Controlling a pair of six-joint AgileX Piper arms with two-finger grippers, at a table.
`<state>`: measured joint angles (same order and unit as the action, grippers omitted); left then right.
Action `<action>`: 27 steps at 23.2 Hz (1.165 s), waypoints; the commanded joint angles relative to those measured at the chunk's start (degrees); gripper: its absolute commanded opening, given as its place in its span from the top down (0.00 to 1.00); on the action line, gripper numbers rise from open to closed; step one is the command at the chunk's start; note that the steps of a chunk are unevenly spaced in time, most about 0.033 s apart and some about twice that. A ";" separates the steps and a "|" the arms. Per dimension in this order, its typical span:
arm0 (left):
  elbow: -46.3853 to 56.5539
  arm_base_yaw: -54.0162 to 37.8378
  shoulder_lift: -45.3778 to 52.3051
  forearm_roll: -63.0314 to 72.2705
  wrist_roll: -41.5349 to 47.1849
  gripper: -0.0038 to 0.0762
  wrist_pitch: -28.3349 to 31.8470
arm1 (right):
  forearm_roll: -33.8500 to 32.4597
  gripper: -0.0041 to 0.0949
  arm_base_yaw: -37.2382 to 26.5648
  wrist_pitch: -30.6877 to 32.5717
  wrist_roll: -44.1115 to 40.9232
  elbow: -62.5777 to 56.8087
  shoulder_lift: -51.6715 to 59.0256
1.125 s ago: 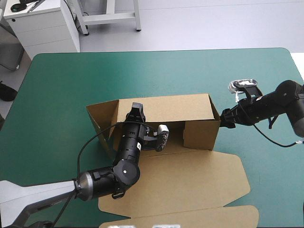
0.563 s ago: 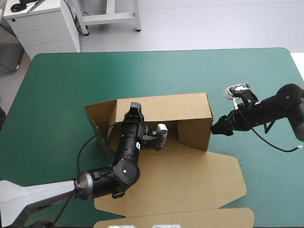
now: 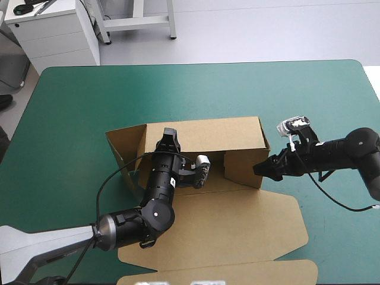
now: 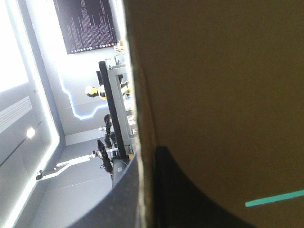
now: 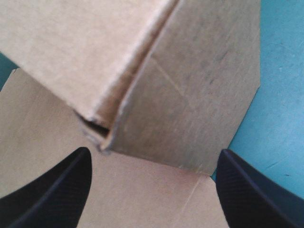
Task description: Fold the box
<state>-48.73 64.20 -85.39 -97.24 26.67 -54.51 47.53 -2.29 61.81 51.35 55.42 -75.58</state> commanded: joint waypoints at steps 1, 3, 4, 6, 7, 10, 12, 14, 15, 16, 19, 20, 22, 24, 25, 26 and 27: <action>-1.13 0.23 1.94 -2.69 -0.09 0.96 -0.36 | 4.26 0.28 1.86 -5.60 2.42 -1.42 1.85; -1.13 0.23 1.94 -2.69 -0.09 0.96 -0.36 | 4.26 0.28 5.74 -12.58 2.42 -3.77 1.85; -1.13 0.23 1.94 -2.69 -0.09 0.96 -0.36 | 3.86 0.28 8.64 -17.45 2.19 -4.93 1.85; -1.13 0.23 1.94 -2.69 -0.09 0.96 -0.36 | 2.90 0.29 12.21 -24.51 0.34 -6.22 2.49; -1.13 0.23 1.94 -2.69 -0.09 0.96 -0.36 | 2.79 0.31 12.80 -26.37 0.04 -6.74 2.98; -1.13 0.23 1.94 -2.47 0.15 0.96 -0.36 | 2.76 0.48 13.03 -30.80 0.02 -7.56 4.78; -1.13 0.23 1.94 -2.32 0.39 0.96 -0.36 | 3.17 0.65 13.03 -30.99 1.76 -7.56 5.02; -1.13 0.23 1.94 -2.32 1.81 0.96 -0.36 | 3.33 0.76 13.03 -31.26 2.55 -7.60 5.02; -1.13 0.23 1.94 -2.32 2.53 0.96 -0.36 | 3.43 0.83 13.03 -31.40 2.64 -7.83 5.02; -1.13 0.23 1.94 -2.32 3.08 0.96 -0.36 | 3.58 0.89 13.03 -31.64 2.64 -7.84 5.02; -1.13 0.23 1.94 -2.32 3.30 0.96 -0.36 | 3.82 0.97 13.03 -32.21 3.10 -7.84 5.02; -1.13 0.23 1.94 -2.32 3.30 0.96 -0.36 | 3.82 0.97 13.03 -32.31 3.10 -7.84 5.02; -1.13 0.23 1.94 -2.32 3.30 0.96 -0.36 | 3.82 0.97 13.03 -32.21 3.10 -7.84 5.02; -1.13 0.23 1.94 -2.59 3.30 0.96 -0.36 | 3.95 0.97 13.03 -32.21 3.10 -7.84 5.02; -1.13 0.23 1.94 -2.84 3.30 0.96 -0.36 | 4.12 0.97 13.03 -32.21 3.10 -7.84 5.02; -1.13 0.23 1.94 -2.99 3.30 0.96 -0.36 | 4.70 0.97 13.03 -32.21 3.10 -7.84 5.02; -1.13 0.23 1.94 -2.99 3.30 0.96 -0.36 | 5.29 0.97 13.03 -32.21 3.10 -7.84 5.02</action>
<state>-48.73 64.20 -85.28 -98.94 29.49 -53.39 48.12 10.75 28.51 53.52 46.29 -72.16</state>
